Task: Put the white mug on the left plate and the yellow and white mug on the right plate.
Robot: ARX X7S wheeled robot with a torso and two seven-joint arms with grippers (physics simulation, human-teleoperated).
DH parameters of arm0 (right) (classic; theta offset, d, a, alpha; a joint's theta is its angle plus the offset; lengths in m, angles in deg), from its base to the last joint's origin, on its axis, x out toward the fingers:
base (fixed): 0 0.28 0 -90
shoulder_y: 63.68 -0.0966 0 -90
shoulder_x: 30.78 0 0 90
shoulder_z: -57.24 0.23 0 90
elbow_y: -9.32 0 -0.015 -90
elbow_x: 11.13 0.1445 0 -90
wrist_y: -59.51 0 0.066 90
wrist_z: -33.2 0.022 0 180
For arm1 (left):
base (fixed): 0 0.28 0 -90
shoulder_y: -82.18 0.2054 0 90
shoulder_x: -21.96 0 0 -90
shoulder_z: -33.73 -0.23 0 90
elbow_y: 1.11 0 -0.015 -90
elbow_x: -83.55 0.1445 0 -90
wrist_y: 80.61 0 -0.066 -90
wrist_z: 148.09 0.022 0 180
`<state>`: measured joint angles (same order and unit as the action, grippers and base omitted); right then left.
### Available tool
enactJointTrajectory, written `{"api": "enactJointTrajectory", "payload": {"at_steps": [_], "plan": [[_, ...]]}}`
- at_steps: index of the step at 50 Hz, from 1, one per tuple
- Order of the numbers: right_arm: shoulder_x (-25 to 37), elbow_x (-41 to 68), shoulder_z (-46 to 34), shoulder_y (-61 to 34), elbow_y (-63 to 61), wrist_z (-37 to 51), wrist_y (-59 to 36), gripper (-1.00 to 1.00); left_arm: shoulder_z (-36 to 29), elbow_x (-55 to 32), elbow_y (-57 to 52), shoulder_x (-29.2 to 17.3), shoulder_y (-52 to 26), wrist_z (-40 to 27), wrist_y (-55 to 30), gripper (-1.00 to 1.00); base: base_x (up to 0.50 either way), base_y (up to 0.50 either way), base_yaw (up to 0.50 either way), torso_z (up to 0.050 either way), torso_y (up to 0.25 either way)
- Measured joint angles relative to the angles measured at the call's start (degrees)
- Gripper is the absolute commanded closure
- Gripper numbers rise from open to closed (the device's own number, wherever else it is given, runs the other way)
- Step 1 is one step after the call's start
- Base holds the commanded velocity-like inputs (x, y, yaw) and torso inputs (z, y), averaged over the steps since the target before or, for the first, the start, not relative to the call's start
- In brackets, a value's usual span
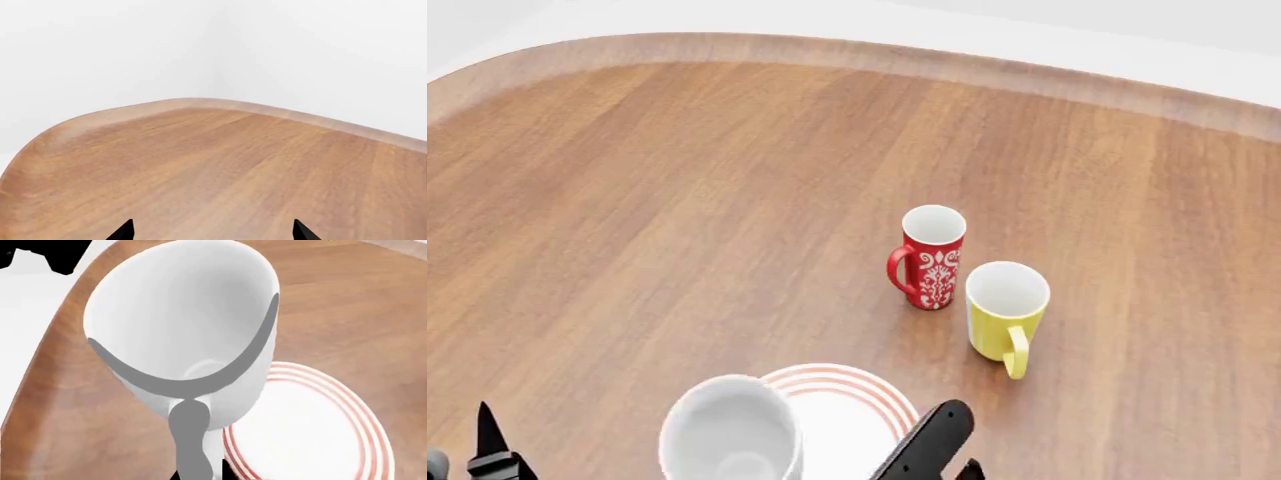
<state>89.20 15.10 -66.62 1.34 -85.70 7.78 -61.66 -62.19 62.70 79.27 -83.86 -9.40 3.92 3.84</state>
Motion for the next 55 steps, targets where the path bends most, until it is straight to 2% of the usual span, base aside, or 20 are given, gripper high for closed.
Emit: {"api": "enactJointTrajectory", "payload": {"at_steps": [25, 42, 55], "plan": [[-10.7, 0.9, 5.3, -9.4, 24.5, 5.5, 0.1, 1.00, -0.5, -0.5, -0.8, -0.4, 0.5, -0.4, 0.0, -1.00, 0.00, 0.00, 0.00, 0.000, 0.000], [-15.5, -0.3, 4.7, -16.1, 41.6, 3.6, 2.1, 1.00, -0.8, -0.9, -1.3, -0.6, 0.7, -0.9, 0.0, -1.00, 0.00, 0.00, 0.00, 0.000, 0.000], [-17.0, -1.1, 2.7, -17.8, 46.5, 1.0, 2.7, 1.00, -0.9, -1.3, -1.3, -0.8, 0.5, -1.1, -0.2, -1.00, 0.00, 0.00, 0.00, 0.000, 0.001]]}}
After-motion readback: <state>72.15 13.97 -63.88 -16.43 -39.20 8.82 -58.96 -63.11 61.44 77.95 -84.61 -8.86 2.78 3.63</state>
